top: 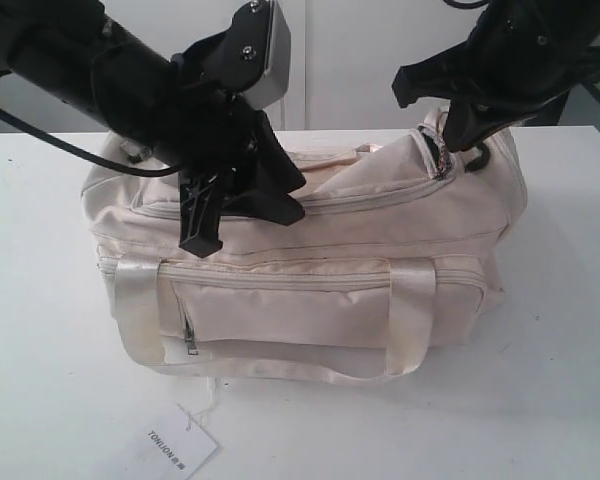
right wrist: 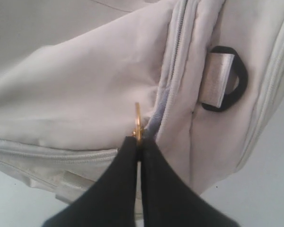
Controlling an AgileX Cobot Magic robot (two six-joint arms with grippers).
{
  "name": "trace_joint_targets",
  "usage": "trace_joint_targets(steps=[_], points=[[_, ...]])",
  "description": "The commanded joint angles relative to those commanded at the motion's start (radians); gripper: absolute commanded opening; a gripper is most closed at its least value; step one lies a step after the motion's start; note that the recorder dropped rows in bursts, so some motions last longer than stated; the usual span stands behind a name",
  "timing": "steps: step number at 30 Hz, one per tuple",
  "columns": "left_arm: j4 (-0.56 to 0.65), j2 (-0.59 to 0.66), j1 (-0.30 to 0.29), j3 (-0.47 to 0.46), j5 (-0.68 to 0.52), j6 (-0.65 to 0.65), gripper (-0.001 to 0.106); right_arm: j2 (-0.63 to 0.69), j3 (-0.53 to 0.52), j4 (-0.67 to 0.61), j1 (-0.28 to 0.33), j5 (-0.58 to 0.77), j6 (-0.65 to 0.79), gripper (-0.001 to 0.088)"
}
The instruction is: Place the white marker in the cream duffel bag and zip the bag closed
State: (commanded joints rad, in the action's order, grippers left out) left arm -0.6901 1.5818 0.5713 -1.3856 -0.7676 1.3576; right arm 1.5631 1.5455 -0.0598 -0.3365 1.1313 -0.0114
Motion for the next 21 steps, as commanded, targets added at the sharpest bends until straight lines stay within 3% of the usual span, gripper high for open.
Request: trace_joint_targets(steps=[12, 17, 21], points=[[0.014, -0.019, 0.014, 0.000, -0.073, 0.000, 0.040, 0.000, 0.000, 0.007, 0.065, -0.042, -0.038, 0.0000], [0.054, -0.023, 0.099, 0.000, -0.040, 0.005, 0.040, 0.000, 0.000, 0.003, 0.070, -0.066, -0.038, 0.0000], [0.071, -0.020, 0.179, 0.000, 0.073, 0.005, 0.040, 0.000, 0.000, -0.013, 0.070, -0.065, -0.038, 0.0000]])
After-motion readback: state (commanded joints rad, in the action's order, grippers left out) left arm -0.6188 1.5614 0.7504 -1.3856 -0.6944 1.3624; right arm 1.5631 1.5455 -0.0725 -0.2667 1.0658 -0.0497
